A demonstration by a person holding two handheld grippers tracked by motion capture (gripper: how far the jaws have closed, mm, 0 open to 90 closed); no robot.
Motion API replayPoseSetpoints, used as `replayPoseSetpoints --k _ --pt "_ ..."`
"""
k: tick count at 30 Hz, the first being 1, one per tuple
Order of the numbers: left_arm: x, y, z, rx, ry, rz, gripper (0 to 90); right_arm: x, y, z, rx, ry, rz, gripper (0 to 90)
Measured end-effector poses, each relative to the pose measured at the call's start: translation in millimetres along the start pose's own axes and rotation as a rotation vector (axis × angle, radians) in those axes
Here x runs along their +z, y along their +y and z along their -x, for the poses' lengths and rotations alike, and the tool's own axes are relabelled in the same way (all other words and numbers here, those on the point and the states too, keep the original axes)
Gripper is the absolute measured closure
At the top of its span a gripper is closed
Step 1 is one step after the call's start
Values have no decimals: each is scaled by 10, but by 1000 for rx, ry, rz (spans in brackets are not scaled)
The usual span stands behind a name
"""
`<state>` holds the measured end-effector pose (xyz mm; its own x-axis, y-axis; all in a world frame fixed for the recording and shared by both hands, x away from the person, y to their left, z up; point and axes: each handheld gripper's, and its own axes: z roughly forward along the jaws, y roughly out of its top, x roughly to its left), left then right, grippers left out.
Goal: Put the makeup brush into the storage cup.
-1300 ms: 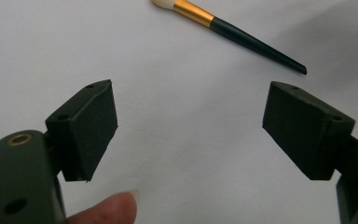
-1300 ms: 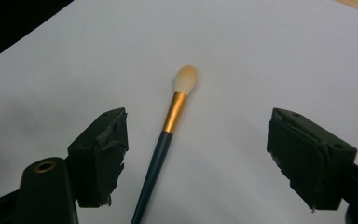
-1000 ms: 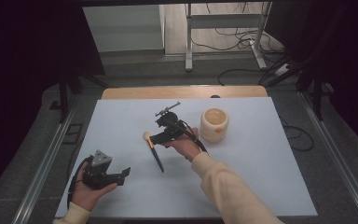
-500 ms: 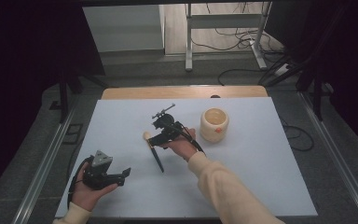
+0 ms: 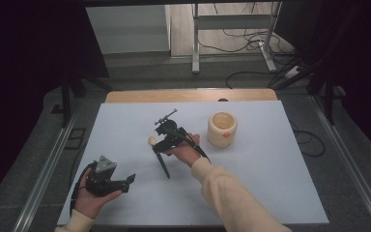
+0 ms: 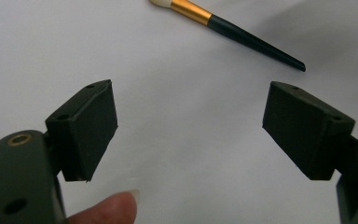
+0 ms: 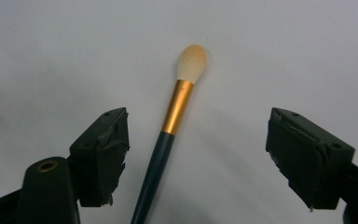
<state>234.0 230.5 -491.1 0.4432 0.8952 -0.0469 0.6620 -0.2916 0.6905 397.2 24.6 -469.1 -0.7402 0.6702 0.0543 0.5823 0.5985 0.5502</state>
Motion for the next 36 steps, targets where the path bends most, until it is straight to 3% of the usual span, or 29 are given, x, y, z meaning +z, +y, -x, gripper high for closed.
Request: replayPoseSetpoints --k 20,36 --pt "-1 0 -4 5 7 7 185 303 17 -109 -5 -17 -72 226" --pt "8 4 4 12 7 4 185 455 2 -132 -8 4 -107 286"
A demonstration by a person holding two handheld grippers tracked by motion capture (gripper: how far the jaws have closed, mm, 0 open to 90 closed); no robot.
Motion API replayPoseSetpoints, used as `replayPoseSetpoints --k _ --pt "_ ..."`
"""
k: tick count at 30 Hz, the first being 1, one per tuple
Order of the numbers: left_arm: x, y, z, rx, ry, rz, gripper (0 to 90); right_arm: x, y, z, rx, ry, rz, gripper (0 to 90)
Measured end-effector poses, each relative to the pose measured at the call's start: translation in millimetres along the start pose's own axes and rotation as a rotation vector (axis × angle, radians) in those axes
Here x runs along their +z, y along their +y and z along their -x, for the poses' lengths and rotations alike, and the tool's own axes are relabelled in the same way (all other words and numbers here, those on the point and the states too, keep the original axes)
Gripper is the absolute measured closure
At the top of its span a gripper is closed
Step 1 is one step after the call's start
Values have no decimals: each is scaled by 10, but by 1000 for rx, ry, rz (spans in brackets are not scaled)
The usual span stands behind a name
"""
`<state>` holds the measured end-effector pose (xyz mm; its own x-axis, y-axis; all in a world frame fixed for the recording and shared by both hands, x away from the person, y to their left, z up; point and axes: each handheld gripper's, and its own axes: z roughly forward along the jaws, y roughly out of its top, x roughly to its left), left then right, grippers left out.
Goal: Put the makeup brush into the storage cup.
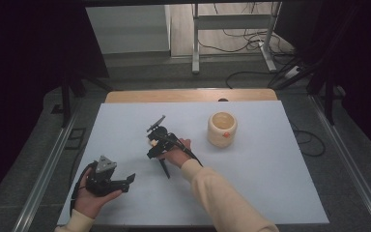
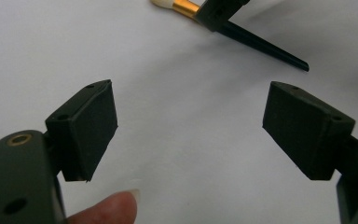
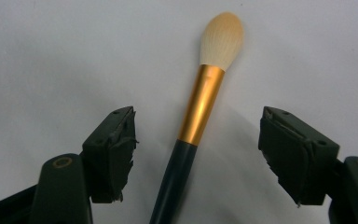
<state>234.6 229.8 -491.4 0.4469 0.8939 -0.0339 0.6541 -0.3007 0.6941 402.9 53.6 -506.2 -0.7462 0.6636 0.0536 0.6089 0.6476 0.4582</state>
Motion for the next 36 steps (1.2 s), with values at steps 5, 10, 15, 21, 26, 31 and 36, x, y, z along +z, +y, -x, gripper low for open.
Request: replayPoseSetpoints --k 5,10,15,21,26,31,36 --pt "-3 3 6 0 0 3 185 17 3 15 11 15 -10 328" --pt "-4 5 10 2 -1 2 185 39 11 21 18 4 -28 348" --pt "-4 6 6 2 -2 3 185 75 18 21 11 17 -61 458" --pt "1 6 8 4 -1 0 184 79 29 12 -37 -28 -80 595" --pt "1 5 9 5 0 0 183 75 42 44 -34 -47 -89 719" --pt "1 -1 4 -1 3 3 183 72 51 81 -28 -45 -97 783" --pt "-1 -1 5 -1 3 3 183 73 68 76 -49 -46 -109 788"
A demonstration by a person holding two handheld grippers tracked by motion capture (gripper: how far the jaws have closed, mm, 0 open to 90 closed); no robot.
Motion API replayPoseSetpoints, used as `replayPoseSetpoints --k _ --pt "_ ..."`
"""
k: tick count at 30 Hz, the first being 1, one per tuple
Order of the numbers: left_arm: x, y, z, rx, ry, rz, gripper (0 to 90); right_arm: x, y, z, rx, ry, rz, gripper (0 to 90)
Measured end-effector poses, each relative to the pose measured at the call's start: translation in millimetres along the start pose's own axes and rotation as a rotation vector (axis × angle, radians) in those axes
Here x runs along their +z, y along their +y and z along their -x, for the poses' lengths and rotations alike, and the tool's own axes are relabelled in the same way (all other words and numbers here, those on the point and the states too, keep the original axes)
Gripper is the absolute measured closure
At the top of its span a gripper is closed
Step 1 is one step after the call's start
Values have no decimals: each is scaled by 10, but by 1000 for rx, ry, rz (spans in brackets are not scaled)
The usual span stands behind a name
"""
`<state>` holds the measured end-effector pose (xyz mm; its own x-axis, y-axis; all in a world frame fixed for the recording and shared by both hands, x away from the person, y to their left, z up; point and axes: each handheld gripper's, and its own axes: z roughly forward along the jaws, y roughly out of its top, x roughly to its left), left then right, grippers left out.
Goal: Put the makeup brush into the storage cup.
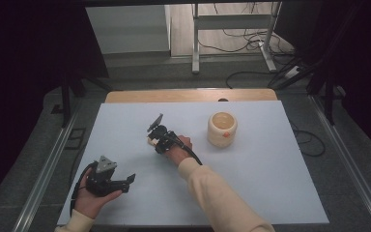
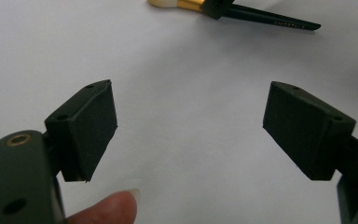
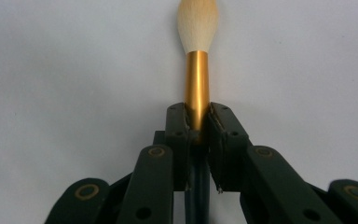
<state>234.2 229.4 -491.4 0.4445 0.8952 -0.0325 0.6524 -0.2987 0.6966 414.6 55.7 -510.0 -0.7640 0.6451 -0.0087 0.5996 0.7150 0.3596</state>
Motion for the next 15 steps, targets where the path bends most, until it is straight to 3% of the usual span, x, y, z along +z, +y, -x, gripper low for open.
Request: replayPoseSetpoints --k 9,15 --pt "2 -1 -9 -3 0 0 183 -17 16 11 -41 -10 -27 790" --pt "6 2 -11 0 0 1 183 -98 12 67 -36 -3 5 791"
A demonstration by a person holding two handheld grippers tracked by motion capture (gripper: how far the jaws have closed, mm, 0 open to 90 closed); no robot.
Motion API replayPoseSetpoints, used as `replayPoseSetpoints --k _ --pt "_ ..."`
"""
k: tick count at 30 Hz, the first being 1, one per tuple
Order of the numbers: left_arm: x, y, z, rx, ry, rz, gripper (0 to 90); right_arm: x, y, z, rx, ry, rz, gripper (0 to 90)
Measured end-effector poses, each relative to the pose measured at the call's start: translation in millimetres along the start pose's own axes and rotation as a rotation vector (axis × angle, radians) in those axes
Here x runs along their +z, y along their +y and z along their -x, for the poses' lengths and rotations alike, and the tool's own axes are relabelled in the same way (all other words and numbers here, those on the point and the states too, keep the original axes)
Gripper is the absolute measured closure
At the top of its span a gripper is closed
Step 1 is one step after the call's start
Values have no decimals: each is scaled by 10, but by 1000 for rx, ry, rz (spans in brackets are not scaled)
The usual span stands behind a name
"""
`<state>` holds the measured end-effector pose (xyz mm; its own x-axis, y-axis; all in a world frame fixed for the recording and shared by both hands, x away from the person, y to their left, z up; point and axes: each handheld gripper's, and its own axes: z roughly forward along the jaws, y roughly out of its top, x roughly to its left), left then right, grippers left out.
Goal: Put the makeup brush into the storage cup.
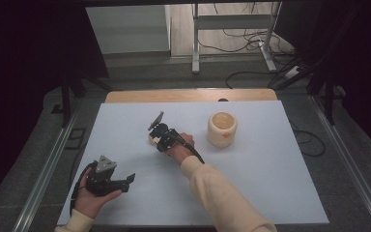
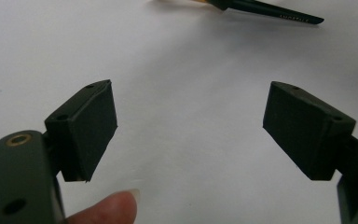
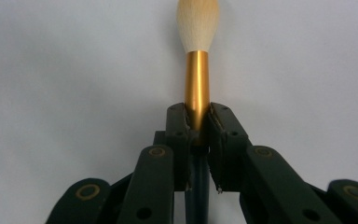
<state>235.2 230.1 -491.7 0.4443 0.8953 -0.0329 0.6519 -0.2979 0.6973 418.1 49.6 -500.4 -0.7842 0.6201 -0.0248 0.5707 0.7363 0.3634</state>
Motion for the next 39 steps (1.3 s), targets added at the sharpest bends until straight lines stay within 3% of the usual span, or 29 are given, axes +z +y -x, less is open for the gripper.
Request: replayPoseSetpoints --k 18,39 --pt "-2 3 2 0 1 2 182 -310 10 36 -10 31 94 791" --pt "-6 4 -1 -2 2 3 182 -434 6 70 -6 38 146 791"
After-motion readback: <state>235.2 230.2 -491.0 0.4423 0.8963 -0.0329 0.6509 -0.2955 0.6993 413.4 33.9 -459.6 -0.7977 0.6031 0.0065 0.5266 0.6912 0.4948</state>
